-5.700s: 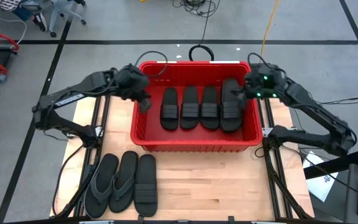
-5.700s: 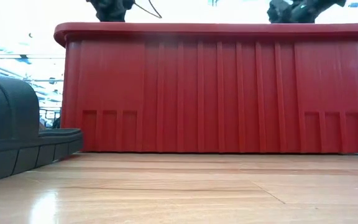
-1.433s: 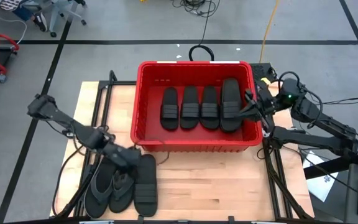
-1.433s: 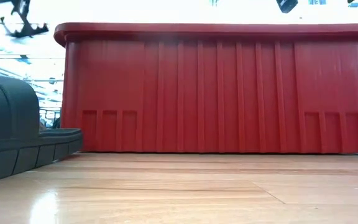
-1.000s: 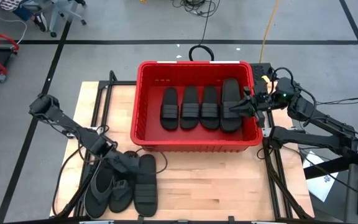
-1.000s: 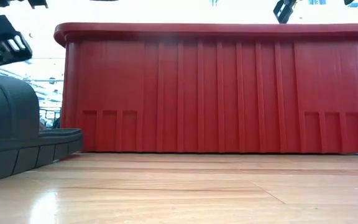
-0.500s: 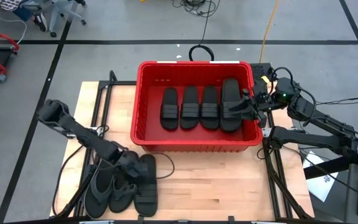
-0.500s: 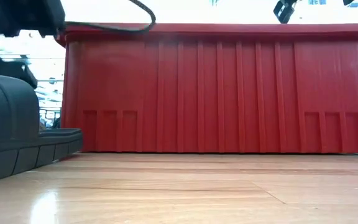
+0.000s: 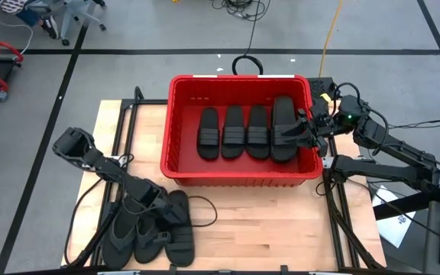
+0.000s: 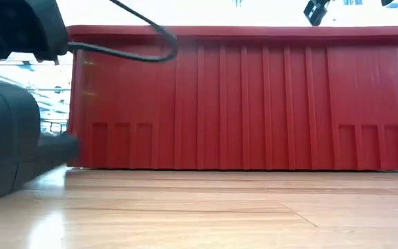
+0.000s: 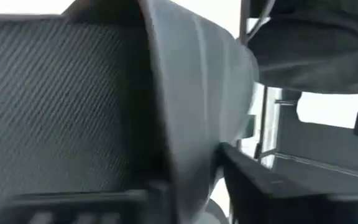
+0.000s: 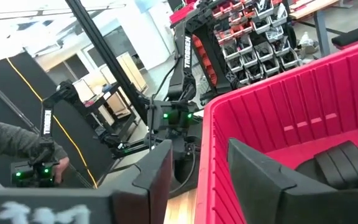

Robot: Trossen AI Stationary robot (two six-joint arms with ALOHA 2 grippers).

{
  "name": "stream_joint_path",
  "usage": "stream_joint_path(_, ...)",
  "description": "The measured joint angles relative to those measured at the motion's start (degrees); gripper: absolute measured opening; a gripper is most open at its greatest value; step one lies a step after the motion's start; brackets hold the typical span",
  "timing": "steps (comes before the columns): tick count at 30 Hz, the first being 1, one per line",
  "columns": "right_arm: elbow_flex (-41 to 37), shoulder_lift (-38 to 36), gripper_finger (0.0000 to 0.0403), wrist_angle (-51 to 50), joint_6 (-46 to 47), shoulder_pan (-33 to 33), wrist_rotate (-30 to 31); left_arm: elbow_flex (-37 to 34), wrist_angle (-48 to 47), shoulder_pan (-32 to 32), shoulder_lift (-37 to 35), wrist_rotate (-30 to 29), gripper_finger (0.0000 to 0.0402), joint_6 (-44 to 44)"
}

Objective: Pick and place slides into bin
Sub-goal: Put the black slide into the red container

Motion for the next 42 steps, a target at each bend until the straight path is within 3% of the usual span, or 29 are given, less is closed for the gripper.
stream_joint_path(3, 0.0, 0.0, 0.0145, 0.0, -1.5, 0.0, -1.2, 0.1, 1.5, 0.0, -0.3, 0.3, 0.0021, -0.2)
stream_joint_path(8, 0.0, 0.0, 0.0143, 0.0, -3.8, 0.0, -1.2, 3.2, -1.7, -0.6, -0.7, -1.7, 0.0011, 1.2)
stream_joint_path(16, 0.0, 0.0, 0.0141, 0.1, -6.3, 0.0, -1.1, 15.1, -10.3, -1.6, -0.7, -1.4, 0.0004, 8.2)
stream_joint_path(26, 0.0, 0.3, 0.0135, 1.7, -8.5, 0.0, -0.7, 38.0, -36.0, -2.2, -0.7, -2.0, 0.0003, 9.1)
stream_joint_path(32, 0.0, 0.9, 0.0134, 1.8, -9.0, 0.0, -0.6, 53.8, -55.5, -0.8, -0.8, -10.7, 0.0002, 16.3)
stream_joint_path(37, 0.0, 1.8, 0.0134, 2.0, -9.0, 0.0, -0.6, 64.8, -77.1, 5.1, -0.8, -20.7, 0.0002, 26.3)
stream_joint_path(42, 0.0, 2.6, 0.0134, 2.1, -9.0, 0.0, -0.6, 71.2, -86.2, 16.9, -0.3, -22.0, 0.0001, 36.7)
